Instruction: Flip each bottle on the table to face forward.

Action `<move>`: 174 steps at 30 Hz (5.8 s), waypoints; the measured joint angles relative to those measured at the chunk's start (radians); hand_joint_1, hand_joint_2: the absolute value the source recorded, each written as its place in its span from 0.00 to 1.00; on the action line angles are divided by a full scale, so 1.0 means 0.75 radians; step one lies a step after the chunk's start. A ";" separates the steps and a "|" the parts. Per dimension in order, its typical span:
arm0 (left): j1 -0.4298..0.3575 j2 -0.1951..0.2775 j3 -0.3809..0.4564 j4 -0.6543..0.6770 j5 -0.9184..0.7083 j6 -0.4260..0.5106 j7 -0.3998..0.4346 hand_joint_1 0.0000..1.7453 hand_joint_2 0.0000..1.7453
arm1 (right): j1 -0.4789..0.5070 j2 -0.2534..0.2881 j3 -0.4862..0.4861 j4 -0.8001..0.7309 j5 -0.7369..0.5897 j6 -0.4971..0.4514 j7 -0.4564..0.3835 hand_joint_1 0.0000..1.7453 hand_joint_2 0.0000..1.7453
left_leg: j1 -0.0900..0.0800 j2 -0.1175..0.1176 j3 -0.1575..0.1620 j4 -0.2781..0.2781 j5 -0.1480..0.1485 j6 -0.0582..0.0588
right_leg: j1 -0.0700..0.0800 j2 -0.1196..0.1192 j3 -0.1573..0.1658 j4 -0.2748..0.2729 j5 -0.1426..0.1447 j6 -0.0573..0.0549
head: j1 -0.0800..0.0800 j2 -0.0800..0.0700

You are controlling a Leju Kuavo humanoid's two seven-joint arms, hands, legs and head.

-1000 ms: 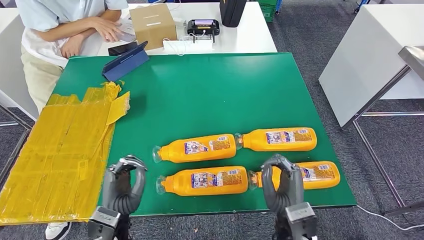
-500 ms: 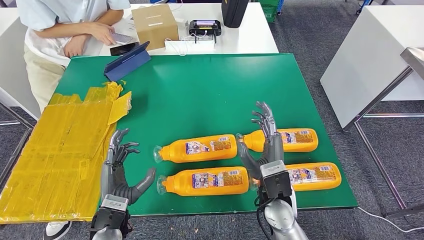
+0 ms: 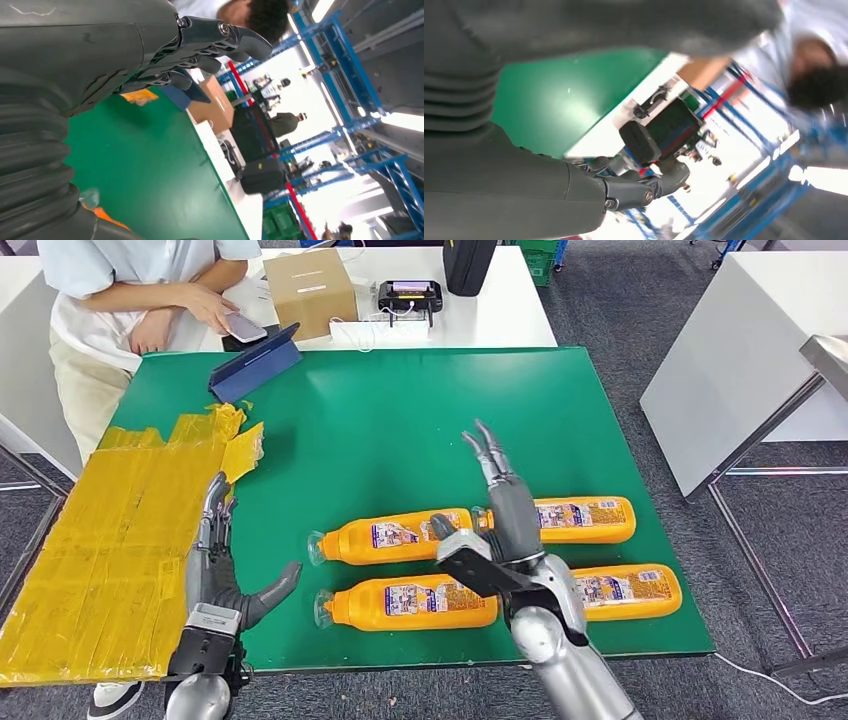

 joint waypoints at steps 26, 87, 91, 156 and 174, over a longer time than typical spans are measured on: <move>-0.158 -0.026 -0.048 0.074 0.140 -0.177 0.007 0.00 1.00 | -0.495 0.107 0.373 0.915 0.492 0.129 0.153 0.00 1.00 | 0.000 0.000 0.000 0.000 0.000 0.000 | 0.000 0.000 -0.001 0.000 0.000 0.000 | 0.000 0.000; -0.213 -0.043 -0.196 0.143 0.166 -0.211 -0.022 0.00 1.00 | -0.610 0.128 0.376 1.426 0.626 0.105 0.368 1.00 1.00 | 0.000 -0.001 0.007 0.001 0.000 0.000 | 0.000 -0.001 0.006 0.000 0.000 0.000 | 0.000 0.000; -0.201 -0.043 -0.201 0.126 0.154 -0.210 -0.017 0.00 1.00 | -0.563 0.125 0.337 1.412 0.598 -0.212 0.319 1.00 1.00 | 0.000 -0.001 0.005 0.001 0.000 0.000 | 0.000 -0.001 0.005 0.000 0.000 0.000 | 0.000 0.000; -0.163 0.033 -0.284 0.048 0.175 -0.364 0.060 0.00 1.00 | -0.014 0.116 0.330 0.412 -0.333 0.291 -0.401 1.00 1.00 | 0.001 -0.002 -0.002 0.000 -0.001 -0.001 | 0.001 -0.002 -0.003 0.000 -0.001 0.000 | 0.000 0.000; -0.172 0.058 -0.310 0.031 0.369 -0.550 0.058 1.00 1.00 | 0.008 0.116 0.336 0.458 -0.302 0.220 -0.407 1.00 1.00 | 0.001 -0.002 -0.002 0.000 -0.001 -0.001 | 0.001 -0.002 -0.003 0.000 -0.001 0.000 | 0.000 0.000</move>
